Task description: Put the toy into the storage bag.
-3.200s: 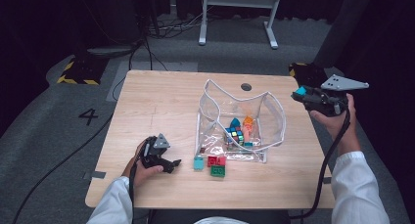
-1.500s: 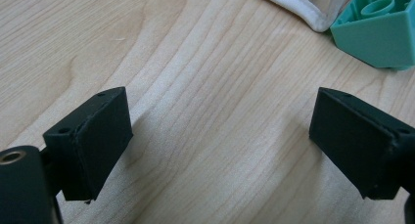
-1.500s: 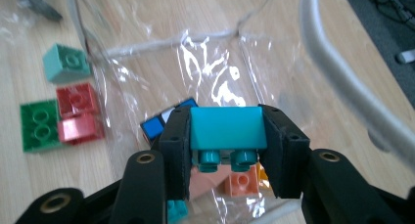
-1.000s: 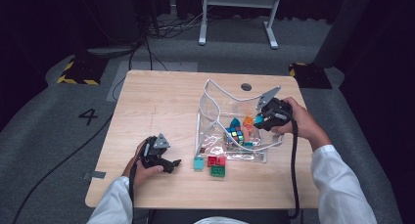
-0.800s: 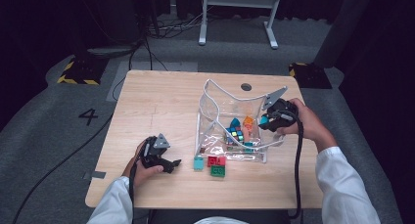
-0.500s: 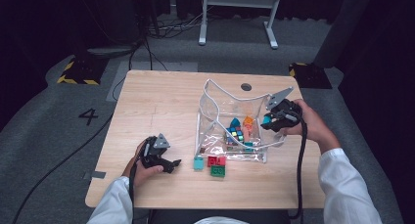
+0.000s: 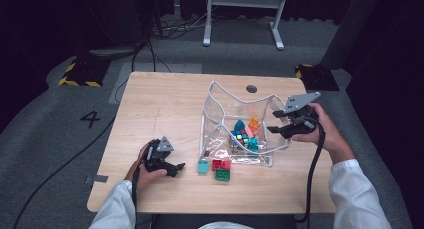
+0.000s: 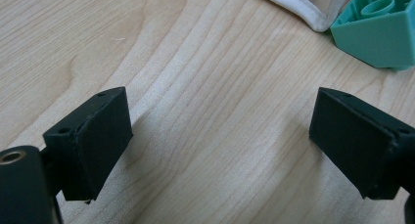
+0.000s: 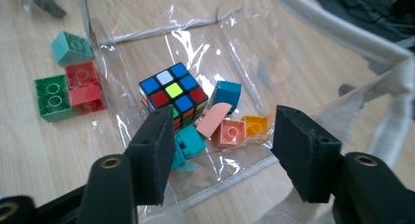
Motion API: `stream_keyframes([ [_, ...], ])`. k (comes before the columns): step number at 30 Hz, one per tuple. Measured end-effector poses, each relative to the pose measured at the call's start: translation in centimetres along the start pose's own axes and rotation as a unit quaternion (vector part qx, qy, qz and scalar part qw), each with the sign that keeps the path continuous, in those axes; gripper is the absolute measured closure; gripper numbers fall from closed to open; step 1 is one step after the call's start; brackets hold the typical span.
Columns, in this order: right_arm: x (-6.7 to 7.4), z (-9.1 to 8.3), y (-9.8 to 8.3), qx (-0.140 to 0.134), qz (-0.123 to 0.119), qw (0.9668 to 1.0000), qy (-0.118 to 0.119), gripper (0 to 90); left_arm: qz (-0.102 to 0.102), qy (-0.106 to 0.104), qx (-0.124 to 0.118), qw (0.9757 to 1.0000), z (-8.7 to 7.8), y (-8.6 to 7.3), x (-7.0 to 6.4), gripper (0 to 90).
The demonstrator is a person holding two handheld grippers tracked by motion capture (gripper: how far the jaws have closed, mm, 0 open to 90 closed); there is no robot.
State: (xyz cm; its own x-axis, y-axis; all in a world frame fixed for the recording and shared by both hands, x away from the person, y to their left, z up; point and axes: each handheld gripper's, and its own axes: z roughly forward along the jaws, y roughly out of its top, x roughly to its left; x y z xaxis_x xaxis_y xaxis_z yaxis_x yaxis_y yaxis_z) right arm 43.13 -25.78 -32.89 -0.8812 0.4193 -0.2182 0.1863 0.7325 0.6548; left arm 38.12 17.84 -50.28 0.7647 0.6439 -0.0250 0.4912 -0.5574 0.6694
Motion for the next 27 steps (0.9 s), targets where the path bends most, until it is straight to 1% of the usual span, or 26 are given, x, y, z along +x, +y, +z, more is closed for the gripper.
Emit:
stream_keyframes([
  [2, 0.1, -0.7, -0.2, -0.018, 0.000, 0.9998, -0.004, 38.3, 0.000, 0.000, 0.000, 1.0000, 0.0, 0.0, 0.0, 8.8],
  [4, 0.2, -1.4, -0.5, -0.036, 0.011, 0.9992, -0.012, 36.1, 0.000, 0.000, -0.001, 1.0000, 0.0, 0.0, 0.0, 8.8],
  [5, 0.4, -1.7, -0.6, -0.042, 0.018, 0.9988, -0.015, 35.2, 0.000, 0.000, 0.000, 1.0000, 0.0, 0.0, 0.0, 8.8],
  [7, 0.5, -2.5, -1.0, -0.052, 0.020, 0.9982, -0.022, 33.5, 0.000, 0.000, 0.000, 1.0000, 0.0, 0.0, 0.0, 8.8],
  [9, 0.8, -3.2, -1.4, -0.069, 0.042, 0.9964, -0.026, 30.7, 0.000, 0.000, 0.000, 1.0000, 0.0, 0.0, 0.0, 8.8],
  [10, 0.8, -3.5, -1.6, -0.079, 0.050, 0.9953, -0.024, 30.4, 0.000, 0.000, 0.000, 1.0000, 0.0, 0.0, 0.0, 8.8],
  [12, 1.0, -4.2, -2.1, -0.090, 0.062, 0.9935, -0.034, 28.7, 0.000, 0.000, 0.000, 1.0000, 0.0, 0.0, 0.0, 8.8],
  [14, 1.0, -4.7, -2.7, -0.094, 0.066, 0.9927, -0.037, 28.4, 0.000, 0.000, 0.000, 1.0000, 0.0, 0.0, 0.0, 8.8],
  [16, 1.1, -5.1, -3.2, -0.094, 0.068, 0.9921, -0.048, 27.6, 0.000, 0.000, 0.000, 1.0000, 0.0, 0.0, 0.0, 8.8],
  [19, 1.2, -5.7, -4.2, -0.100, 0.071, 0.9910, -0.053, 27.5, 0.000, 0.000, 0.000, 1.0000, 0.0, 0.0, 0.0, 8.8],
  [22, 1.3, -6.2, -5.3, -0.111, 0.079, 0.9891, -0.055, 27.0, 0.000, 0.000, 0.000, 1.0000, 0.0, 0.0, 0.0, 8.8],
  [27, 1.7, -6.4, -7.3, -0.111, 0.084, 0.9883, -0.064, 27.1, 0.000, 0.000, 0.000, 1.0000, 0.0, 0.0, 0.0, 8.8],
])
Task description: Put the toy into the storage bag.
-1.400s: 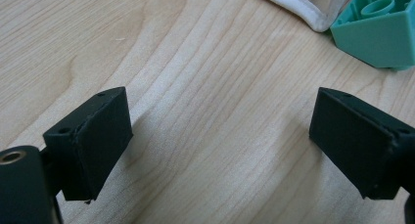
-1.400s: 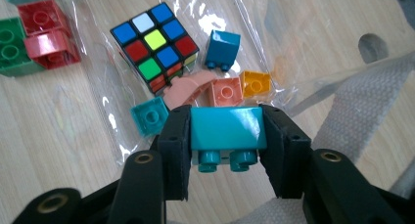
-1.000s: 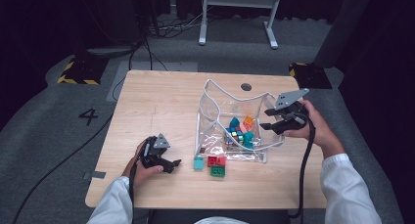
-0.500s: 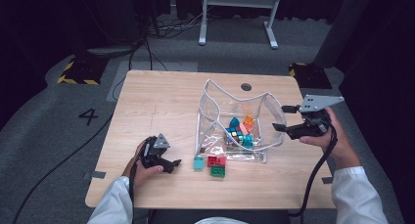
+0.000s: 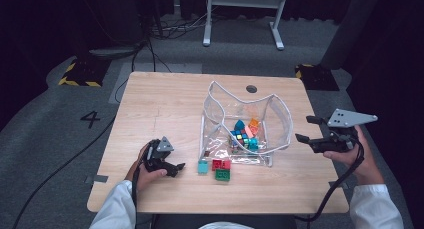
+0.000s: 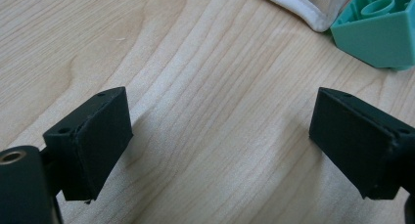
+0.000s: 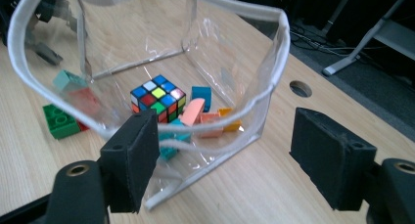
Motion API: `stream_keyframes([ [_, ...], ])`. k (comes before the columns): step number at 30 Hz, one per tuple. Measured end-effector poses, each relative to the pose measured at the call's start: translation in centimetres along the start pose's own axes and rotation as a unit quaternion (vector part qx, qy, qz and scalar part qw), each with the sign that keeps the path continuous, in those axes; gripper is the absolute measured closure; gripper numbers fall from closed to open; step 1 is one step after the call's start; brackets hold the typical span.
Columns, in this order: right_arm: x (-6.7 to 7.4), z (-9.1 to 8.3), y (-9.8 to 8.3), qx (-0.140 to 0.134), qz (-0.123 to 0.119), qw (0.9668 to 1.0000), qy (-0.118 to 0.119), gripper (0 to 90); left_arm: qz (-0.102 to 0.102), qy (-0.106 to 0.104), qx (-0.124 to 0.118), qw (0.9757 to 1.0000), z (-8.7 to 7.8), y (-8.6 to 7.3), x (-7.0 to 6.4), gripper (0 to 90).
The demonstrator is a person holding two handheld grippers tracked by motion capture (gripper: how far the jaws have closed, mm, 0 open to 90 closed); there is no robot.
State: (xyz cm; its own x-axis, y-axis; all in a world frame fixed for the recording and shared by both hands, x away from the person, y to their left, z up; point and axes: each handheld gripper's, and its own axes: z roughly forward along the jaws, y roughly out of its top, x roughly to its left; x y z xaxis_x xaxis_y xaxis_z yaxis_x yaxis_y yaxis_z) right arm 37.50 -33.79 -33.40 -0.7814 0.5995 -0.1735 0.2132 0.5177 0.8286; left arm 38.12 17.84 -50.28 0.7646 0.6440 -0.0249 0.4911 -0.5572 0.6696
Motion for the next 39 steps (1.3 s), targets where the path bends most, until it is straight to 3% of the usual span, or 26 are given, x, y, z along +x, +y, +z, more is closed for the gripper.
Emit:
stream_keyframes([
  [12, 1.4, 1.0, -5.0, 0.020, 0.022, 0.9996, 0.001, 28.4, 0.000, 0.000, 0.000, 1.0000, 0.0, 0.0, 0.0, 8.8],
  [19, 2.8, 2.6, -7.0, 0.030, 0.018, 0.9993, 0.012, 28.7, 0.000, 0.000, 0.000, 1.0000, 0.0, 0.0, 0.0, 8.8],
  [31, 6.2, 5.9, -10.1, 0.051, 0.026, 0.9960, 0.068, 30.1, 0.000, 0.000, 0.000, 1.0000, 0.0, 0.0, 0.0, 8.8],
  [34, 7.1, 6.5, -10.6, 0.049, 0.038, 0.9944, 0.086, 30.7, 0.000, 0.000, 0.000, 1.0000, 0.0, 0.0, 0.0, 8.8],
  [39, 8.4, 7.8, -11.0, 0.062, 0.021, 0.9920, 0.109, 30.8, 0.000, 0.000, 0.000, 1.0000, 0.0, 0.0, 0.0, 8.8],
])
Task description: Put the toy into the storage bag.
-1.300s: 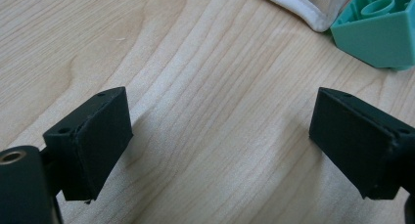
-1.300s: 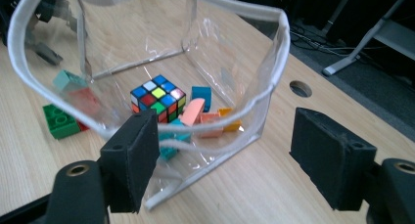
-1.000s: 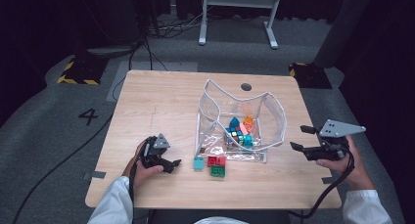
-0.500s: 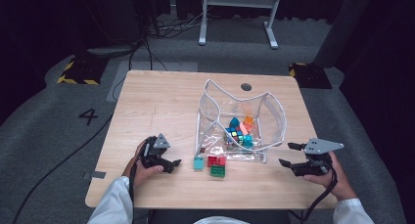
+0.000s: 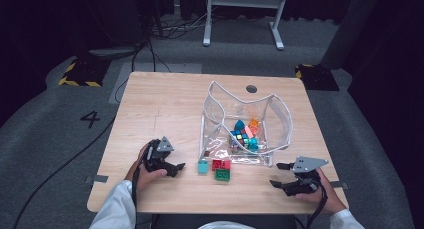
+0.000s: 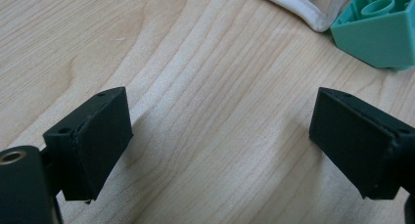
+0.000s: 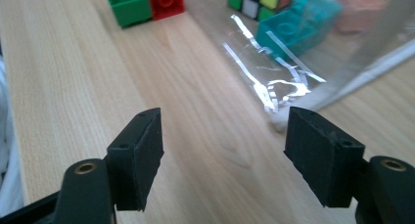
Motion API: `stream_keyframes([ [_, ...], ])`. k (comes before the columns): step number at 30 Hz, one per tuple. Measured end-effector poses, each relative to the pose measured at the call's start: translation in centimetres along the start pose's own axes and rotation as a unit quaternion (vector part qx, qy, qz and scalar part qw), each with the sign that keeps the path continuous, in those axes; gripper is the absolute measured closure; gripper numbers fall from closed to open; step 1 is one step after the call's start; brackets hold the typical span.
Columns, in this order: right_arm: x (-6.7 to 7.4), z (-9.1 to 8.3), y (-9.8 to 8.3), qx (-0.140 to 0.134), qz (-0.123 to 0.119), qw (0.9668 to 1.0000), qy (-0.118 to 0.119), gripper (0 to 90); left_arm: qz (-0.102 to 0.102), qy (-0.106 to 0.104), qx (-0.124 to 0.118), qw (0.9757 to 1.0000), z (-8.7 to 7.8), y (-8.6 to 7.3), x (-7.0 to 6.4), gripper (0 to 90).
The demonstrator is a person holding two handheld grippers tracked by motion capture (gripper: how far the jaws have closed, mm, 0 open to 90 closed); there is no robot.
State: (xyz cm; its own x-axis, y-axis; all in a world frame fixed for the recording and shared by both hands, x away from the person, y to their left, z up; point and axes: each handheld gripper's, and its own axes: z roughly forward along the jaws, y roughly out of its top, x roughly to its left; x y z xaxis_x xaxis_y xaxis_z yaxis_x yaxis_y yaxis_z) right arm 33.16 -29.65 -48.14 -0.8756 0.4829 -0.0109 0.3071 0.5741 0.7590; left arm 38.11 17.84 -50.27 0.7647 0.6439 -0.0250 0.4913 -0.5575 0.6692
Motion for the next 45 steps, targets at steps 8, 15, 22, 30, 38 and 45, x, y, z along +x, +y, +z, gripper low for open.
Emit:
stream_keyframes([
  [8, 1.7, 2.7, 0.2, 0.015, -0.024, 0.9993, 0.023, 31.8, 0.000, 0.000, 0.000, 1.0000, 0.0, 0.0, 0.0, 8.8],
  [15, 3.2, 4.4, 1.2, 0.022, -0.022, 0.9986, 0.044, 33.3, 0.000, 0.000, 0.000, 1.0000, 0.0, 0.0, 0.0, 8.8],
  [22, 4.5, 6.8, 3.0, 0.009, -0.047, 0.9967, 0.065, 32.5, 0.000, 0.000, 0.000, 1.0000, 0.0, 0.0, 0.0, 8.8],
  [30, 5.5, 9.8, 5.5, 0.012, -0.055, 0.9957, 0.073, 28.9, 0.000, 0.000, 0.000, 1.0000, 0.0, 0.0, 0.0, 8.8],
  [38, 6.5, 10.8, 6.4, 0.014, -0.050, 0.9958, 0.075, 28.8, 0.000, 0.000, 0.000, 1.0000, 0.0, 0.0, 0.0, 8.8],
  [45, 7.3, 10.4, 6.1, 0.008, -0.077, 0.9942, 0.074, 29.6, 0.000, 0.000, 0.000, 1.0000, 0.0, 0.0, 0.0, 8.8],
])
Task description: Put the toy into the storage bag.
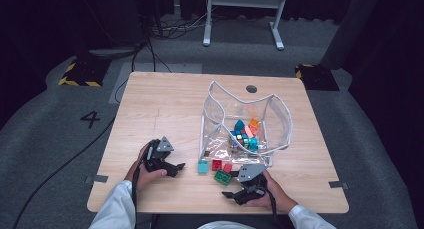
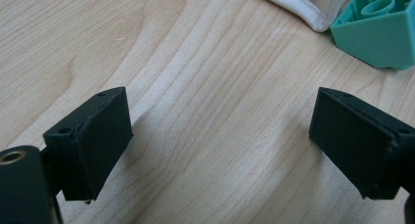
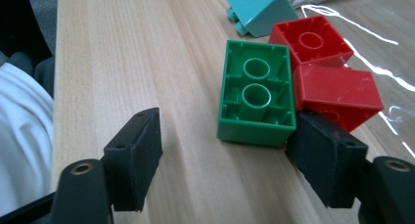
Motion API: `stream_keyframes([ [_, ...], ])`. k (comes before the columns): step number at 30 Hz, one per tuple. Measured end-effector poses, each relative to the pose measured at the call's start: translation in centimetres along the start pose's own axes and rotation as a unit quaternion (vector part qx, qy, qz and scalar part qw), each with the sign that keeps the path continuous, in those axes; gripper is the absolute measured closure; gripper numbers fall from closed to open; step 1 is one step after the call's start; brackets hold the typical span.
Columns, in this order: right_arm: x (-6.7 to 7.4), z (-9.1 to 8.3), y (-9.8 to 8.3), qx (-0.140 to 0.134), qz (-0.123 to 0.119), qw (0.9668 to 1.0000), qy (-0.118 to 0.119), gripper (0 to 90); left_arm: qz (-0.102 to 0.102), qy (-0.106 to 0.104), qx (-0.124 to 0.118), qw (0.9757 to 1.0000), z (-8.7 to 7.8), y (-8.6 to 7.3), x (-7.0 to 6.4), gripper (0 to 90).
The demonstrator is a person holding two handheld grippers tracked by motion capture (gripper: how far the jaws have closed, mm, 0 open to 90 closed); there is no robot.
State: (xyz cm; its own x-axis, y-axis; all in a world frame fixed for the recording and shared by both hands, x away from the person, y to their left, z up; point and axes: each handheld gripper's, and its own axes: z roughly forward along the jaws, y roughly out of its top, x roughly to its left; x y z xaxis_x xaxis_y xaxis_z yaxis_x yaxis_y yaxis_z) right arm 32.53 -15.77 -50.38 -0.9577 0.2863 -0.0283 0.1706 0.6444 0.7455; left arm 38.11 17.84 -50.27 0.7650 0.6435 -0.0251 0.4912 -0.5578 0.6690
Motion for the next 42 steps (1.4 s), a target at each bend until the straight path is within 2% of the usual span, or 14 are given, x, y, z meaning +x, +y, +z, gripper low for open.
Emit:
stream_keyframes([
  [5, 0.4, -0.1, -0.1, 0.001, 0.021, 0.9998, 0.000, 33.4, 0.000, 0.000, 0.000, 1.0000, 0.0, 0.0, 0.0, 8.8],
  [9, 0.2, -0.3, -0.2, -0.006, 0.010, 0.9999, -0.009, 40.8, 0.000, 0.000, 0.000, 1.0000, 0.0, 0.0, 0.0, 8.8],
  [13, 0.6, -0.7, -0.6, -0.009, 0.027, 0.9995, -0.012, 41.1, -0.002, 0.002, -0.001, 1.0000, 0.0, 0.0, 0.0, 8.8],
  [16, 1.0, -1.0, -0.7, -0.011, 0.024, 0.9995, -0.018, 44.6, 0.000, 0.000, 0.000, 1.0000, 0.0, 0.0, 0.0, 8.8],
  [20, 1.5, -0.6, -0.4, -0.009, 0.010, 0.9998, -0.016, 43.8, 0.000, 0.000, 0.000, 1.0000, 0.0, 0.0, 0.0, 8.8],
  [21, 1.7, -0.6, -0.3, -0.001, 0.028, 0.9995, -0.016, 42.5, 0.000, 0.000, 0.000, 1.0000, 0.0, 0.0, 0.0, 8.8],
  [22, 1.5, -0.4, -0.2, -0.009, 0.018, 0.9996, -0.017, 42.5, 0.000, 0.000, 0.000, 1.0000, 0.0, 0.0, 0.0, 8.8],
  [26, 1.8, -0.1, 0.1, -0.001, 0.042, 0.9989, -0.020, 41.9, 0.000, 0.000, 0.000, 1.0000, 0.0, 0.0, 0.0, 8.8],
  [30, 1.9, 0.7, 0.7, -0.009, 0.039, 0.9989, -0.024, 36.3, 0.000, 0.000, 0.000, 1.0000, 0.0, 0.0, 0.0, 8.8],
  [31, 2.1, 0.8, 0.9, 0.000, 0.053, 0.9983, -0.025, 35.4, 0.000, 0.000, 0.000, 1.0000, 0.0, 0.0, 0.0, 8.8],
  [34, 1.9, 1.3, 1.2, -0.005, 0.037, 0.9990, -0.025, 35.1, 0.000, 0.000, 0.000, 1.0000, 0.0, 0.0, 0.0, 8.8],
  [36, 2.1, 1.4, 1.4, 0.002, 0.050, 0.9984, -0.025, 35.7, 0.000, 0.000, 0.000, 1.0000, 0.0, 0.0, 0.0, 8.8],
  [37, 1.9, 1.5, 1.4, -0.006, 0.039, 0.9989, -0.025, 37.8, 0.000, 0.000, 0.000, 1.0000, 0.0, 0.0, 0.0, 8.8],
  [42, 1.8, 1.4, 1.4, -0.015, 0.039, 0.9988, -0.024, 58.7, 0.000, 0.000, 0.000, 1.0000, 0.0, 0.0, 0.0, 8.8],
])
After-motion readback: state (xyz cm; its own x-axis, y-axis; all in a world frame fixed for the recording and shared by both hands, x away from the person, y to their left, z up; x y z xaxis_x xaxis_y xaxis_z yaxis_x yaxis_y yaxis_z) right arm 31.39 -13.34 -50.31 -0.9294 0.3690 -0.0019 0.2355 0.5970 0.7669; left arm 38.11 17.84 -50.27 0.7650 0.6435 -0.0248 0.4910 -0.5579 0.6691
